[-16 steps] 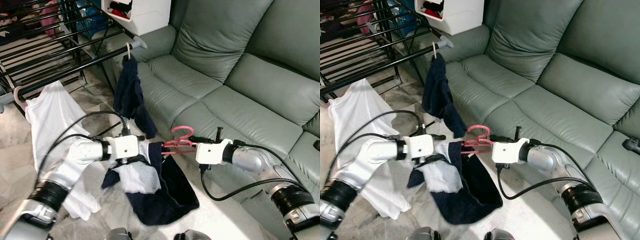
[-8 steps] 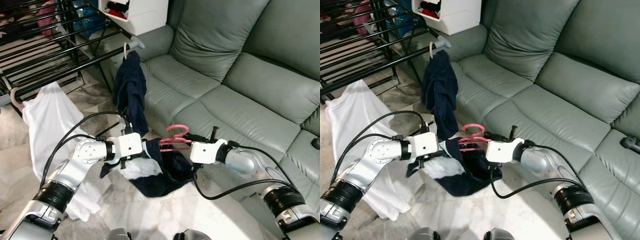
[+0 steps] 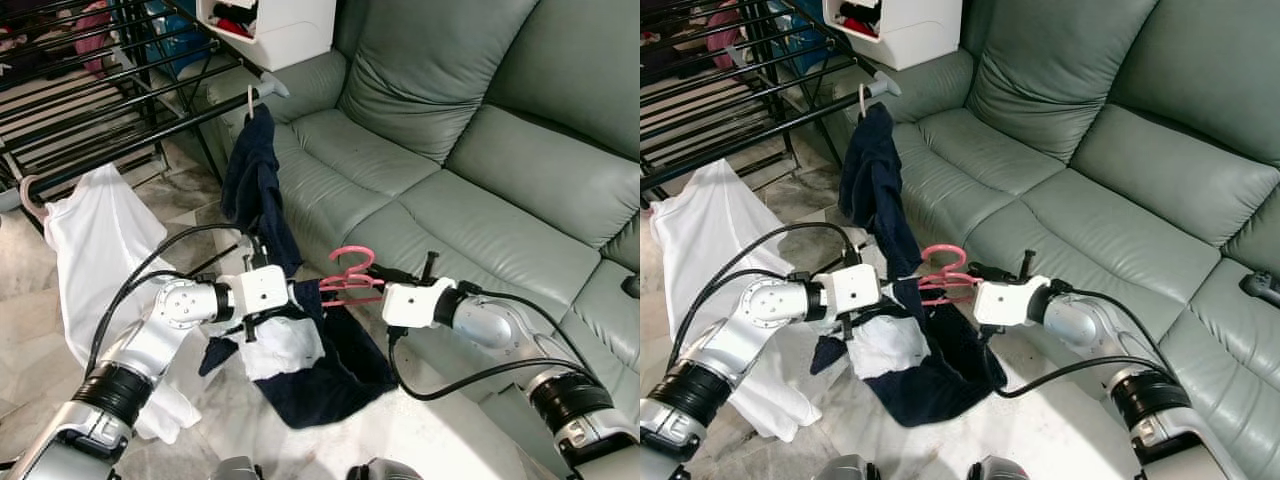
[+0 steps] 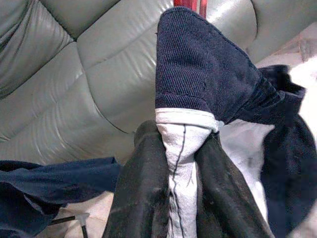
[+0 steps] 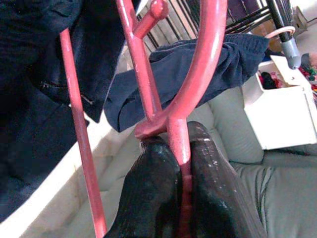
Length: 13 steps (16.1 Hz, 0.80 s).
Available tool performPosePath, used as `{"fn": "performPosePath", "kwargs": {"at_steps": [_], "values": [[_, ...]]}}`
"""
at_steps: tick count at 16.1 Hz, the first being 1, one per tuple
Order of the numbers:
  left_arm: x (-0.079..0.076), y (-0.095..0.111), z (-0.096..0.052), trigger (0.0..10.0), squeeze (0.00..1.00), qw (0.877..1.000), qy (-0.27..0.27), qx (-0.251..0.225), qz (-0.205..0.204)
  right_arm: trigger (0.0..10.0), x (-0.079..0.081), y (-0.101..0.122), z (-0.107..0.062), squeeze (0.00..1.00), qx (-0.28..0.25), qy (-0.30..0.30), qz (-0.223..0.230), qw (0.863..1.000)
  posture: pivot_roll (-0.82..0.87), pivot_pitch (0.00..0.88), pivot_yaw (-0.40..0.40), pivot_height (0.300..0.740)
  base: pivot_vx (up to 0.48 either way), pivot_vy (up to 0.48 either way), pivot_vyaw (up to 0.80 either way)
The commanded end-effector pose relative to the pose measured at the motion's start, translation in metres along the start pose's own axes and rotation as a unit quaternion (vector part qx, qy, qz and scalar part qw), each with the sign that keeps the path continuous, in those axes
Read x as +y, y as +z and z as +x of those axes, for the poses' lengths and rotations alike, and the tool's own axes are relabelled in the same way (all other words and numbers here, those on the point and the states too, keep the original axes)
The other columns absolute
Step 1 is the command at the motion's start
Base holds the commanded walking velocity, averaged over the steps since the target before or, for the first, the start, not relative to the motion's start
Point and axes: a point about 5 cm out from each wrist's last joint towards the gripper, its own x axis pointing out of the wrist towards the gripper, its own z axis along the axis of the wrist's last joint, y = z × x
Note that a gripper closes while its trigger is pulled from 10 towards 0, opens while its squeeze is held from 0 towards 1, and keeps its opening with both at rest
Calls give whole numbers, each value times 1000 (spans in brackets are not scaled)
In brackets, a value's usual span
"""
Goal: Hang hanger
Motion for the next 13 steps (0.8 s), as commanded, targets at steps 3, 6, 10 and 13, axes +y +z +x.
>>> {"fn": "performPosePath", "kwargs": {"at_steps": [3, 6, 10, 13], "values": [[-18, -7, 7, 10000, 0, 999, -42, 15, -26, 10000, -27, 21, 7, 0, -68, -73, -8, 995, -16, 28, 17, 740, 0, 0, 0], [-16, -7, 8, 10000, 1000, 998, -41, 8, -42, 10000, -27, 21, 8, 0, -69, -74, -9, 995, -12, 23, 18, 740, 0, 0, 0], [-14, -6, 12, 0, 1000, 998, -43, 6, -42, 10000, -27, 22, 9, 0, -73, -75, -11, 994, -11, 18, 18, 740, 0, 0, 0], [-15, -6, 12, 0, 0, 997, -55, 3, -46, 10000, -29, 22, 9, 0, -73, -76, -13, 994, -11, 18, 18, 740, 0, 0, 0]]}}
